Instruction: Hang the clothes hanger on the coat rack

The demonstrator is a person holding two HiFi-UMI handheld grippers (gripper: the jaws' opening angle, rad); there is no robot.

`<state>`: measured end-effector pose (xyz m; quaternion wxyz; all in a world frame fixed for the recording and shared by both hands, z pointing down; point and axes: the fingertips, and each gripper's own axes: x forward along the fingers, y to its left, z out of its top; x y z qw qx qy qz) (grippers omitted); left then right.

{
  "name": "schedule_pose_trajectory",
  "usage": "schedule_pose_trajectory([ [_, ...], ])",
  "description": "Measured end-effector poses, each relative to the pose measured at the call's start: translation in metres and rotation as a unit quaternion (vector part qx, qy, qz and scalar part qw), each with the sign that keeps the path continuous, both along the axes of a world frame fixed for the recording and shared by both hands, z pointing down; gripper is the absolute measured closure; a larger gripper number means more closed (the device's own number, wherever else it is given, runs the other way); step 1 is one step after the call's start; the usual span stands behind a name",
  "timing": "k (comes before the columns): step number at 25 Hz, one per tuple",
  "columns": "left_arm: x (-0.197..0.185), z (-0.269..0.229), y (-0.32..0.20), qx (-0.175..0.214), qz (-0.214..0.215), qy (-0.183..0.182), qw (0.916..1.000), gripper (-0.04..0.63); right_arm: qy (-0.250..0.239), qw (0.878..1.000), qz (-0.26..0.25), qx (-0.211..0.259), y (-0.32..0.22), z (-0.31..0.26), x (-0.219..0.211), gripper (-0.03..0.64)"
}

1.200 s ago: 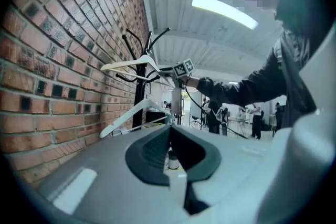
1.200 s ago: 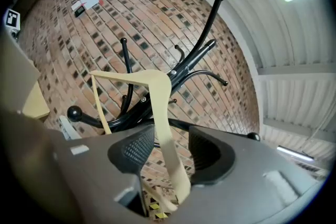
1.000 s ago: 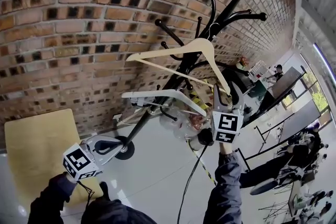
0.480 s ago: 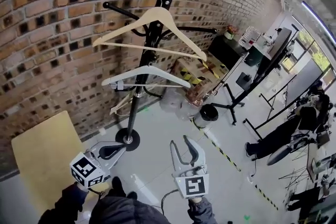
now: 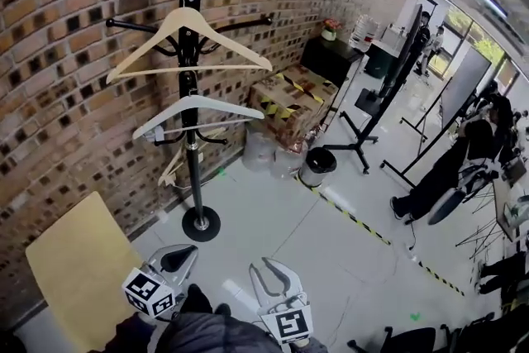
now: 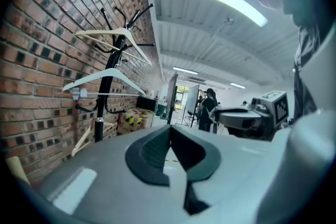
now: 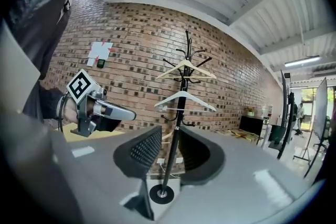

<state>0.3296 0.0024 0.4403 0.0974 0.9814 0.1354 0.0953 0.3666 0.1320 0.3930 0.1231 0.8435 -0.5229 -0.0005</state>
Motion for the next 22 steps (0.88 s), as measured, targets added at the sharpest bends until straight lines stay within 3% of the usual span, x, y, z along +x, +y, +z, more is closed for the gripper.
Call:
schedule_pose_trajectory([
  [11, 0.018, -0.01, 0.039, 0.018, 0.045, 0.007, 0.9988, 0.595, -0.019, 0.999, 0.041, 0.007, 0.034, 0.011, 0.003, 0.526],
  [22, 0.01, -0.004, 0.036, 0.019, 0.042, -0.004, 0.9989, 0.595, -0.019, 0.999, 0.033, 0.001, 0.028, 0.014, -0.001, 0.532],
])
